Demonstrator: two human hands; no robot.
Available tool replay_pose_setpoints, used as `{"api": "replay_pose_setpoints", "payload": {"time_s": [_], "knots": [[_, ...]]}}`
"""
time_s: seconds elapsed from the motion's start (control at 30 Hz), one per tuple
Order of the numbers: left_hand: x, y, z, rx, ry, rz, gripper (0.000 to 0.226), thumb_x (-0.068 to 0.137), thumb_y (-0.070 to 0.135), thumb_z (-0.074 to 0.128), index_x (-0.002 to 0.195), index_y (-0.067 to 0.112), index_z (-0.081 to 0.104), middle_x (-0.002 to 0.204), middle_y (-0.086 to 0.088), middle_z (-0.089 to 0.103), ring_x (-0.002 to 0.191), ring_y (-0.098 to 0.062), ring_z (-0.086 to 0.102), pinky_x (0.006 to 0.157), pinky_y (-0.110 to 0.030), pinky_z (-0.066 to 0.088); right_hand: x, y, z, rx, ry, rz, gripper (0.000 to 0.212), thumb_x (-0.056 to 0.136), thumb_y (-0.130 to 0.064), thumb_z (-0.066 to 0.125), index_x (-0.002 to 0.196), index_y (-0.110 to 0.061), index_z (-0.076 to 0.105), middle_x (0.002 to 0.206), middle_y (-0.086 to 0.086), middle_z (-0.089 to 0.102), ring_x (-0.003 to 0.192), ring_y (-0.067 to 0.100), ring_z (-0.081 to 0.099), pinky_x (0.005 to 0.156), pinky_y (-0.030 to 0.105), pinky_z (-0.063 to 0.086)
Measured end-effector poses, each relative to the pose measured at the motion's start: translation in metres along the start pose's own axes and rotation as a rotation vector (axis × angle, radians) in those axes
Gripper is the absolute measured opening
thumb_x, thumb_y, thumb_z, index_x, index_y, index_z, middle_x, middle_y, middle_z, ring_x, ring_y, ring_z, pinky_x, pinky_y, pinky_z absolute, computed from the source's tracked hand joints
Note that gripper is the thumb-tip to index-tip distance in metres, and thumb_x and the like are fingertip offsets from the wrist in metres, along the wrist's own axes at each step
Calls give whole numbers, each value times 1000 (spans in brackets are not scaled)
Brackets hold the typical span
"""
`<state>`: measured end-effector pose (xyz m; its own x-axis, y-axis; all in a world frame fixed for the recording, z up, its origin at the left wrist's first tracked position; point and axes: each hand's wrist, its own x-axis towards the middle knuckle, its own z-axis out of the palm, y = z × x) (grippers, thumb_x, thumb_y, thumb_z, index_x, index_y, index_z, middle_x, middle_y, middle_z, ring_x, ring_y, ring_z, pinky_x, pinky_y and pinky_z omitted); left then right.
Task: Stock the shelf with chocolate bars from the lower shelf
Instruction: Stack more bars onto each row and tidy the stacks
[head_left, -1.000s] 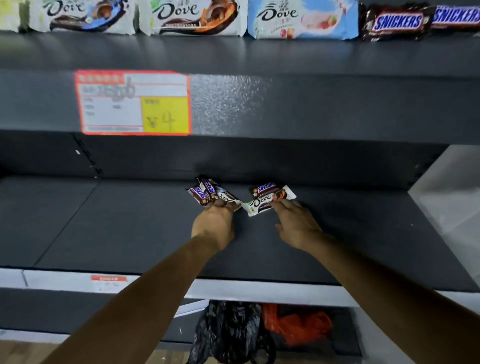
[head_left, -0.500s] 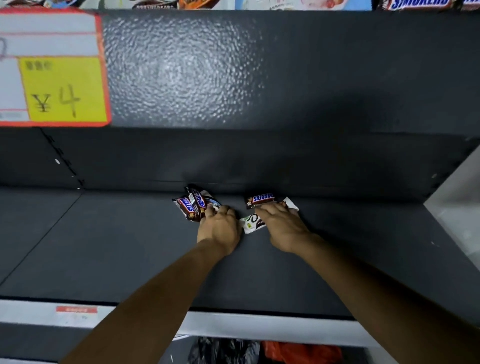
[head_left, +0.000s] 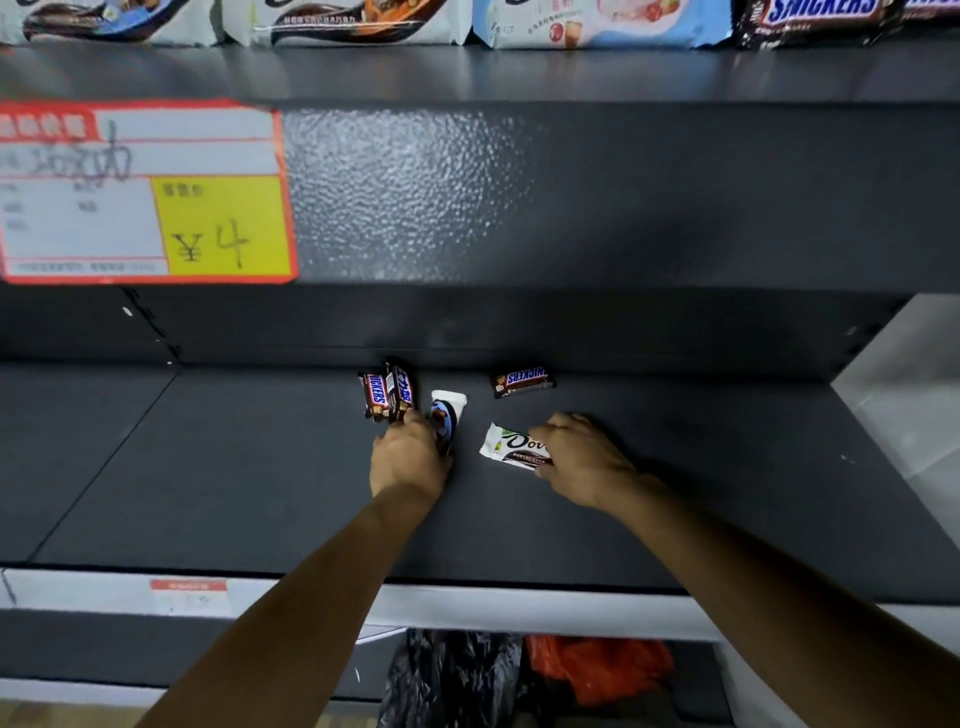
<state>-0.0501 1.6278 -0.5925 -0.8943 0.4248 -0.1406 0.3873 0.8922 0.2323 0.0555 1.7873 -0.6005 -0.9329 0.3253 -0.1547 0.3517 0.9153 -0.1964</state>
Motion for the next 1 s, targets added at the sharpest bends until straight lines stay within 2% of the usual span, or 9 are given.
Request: {"api": "replay_pose_setpoints", "payload": {"time_s": [0.2,0.4,0.5,0.57,0.63,0.73,0.87,0.93,1.0], "knots": [[-33,-12,-2,-168,-43,62,53,76,16,66,125,11,47,122,-12,50,107,-32,56,91,-33,44,-36,-16,1,-30,44,13,42,84,-28,57,124,-14,52,125,6,52,120,24,43,102,30,35],[-77,-33,-18,-152,-57,204,55,80,20,63,132,17,46,126,-9,38,102,-34,57,94,-36,47,-87,-34,-5,-37,154,10,47,82,-26,56,127,-14,50,124,4,49,118,24,40,101,33,36],[-105,-41,-37,-56,-52,282,56,82,20,58,136,18,40,131,-8,41,104,-33,57,91,-35,47,-114,-46,-18,-71,296,-77,51,62,-20,74,110,-10,63,104,6,59,100,27,52,82,41,52],[-124,-45,-54,26,5,345,57,85,20,54,139,18,34,132,-6,42,104,-31,57,87,-35,46,-133,-56,-30,-93,413,-114,54,49,-21,81,101,-11,67,94,4,62,92,22,48,72,38,56],[-143,-48,-76,67,107,420,61,82,18,60,138,15,38,127,-6,49,99,-30,59,81,-33,48,-153,-70,-46,-122,489,-151,55,50,-22,81,102,-11,67,95,3,62,92,20,44,73,36,54],[-166,-56,-107,61,277,600,70,48,8,83,113,9,58,91,-7,65,71,-26,65,58,-27,54,-180,-88,-75,-142,601,-181,51,56,-20,77,105,-11,65,97,3,61,91,21,47,73,36,53],[-197,-63,-154,117,491,812,68,50,0,80,115,1,60,95,-12,67,84,-30,66,83,-36,55,-212,-108,-112,-165,732,-221,45,66,-20,66,110,-13,60,100,3,60,91,20,46,74,36,52],[-209,-64,-181,169,616,870,57,56,-1,76,112,-2,64,99,-14,68,90,-31,67,87,-38,53,-225,-117,-132,-170,773,-241,46,67,-20,70,111,-12,62,102,3,60,92,20,46,75,35,51],[-213,-65,-204,219,714,932,44,70,-2,56,114,-3,62,104,-15,67,94,-30,66,92,-39,51,-235,-126,-153,-175,825,-271,41,74,-23,59,114,-13,57,105,1,55,92,20,47,75,35,49]]}}
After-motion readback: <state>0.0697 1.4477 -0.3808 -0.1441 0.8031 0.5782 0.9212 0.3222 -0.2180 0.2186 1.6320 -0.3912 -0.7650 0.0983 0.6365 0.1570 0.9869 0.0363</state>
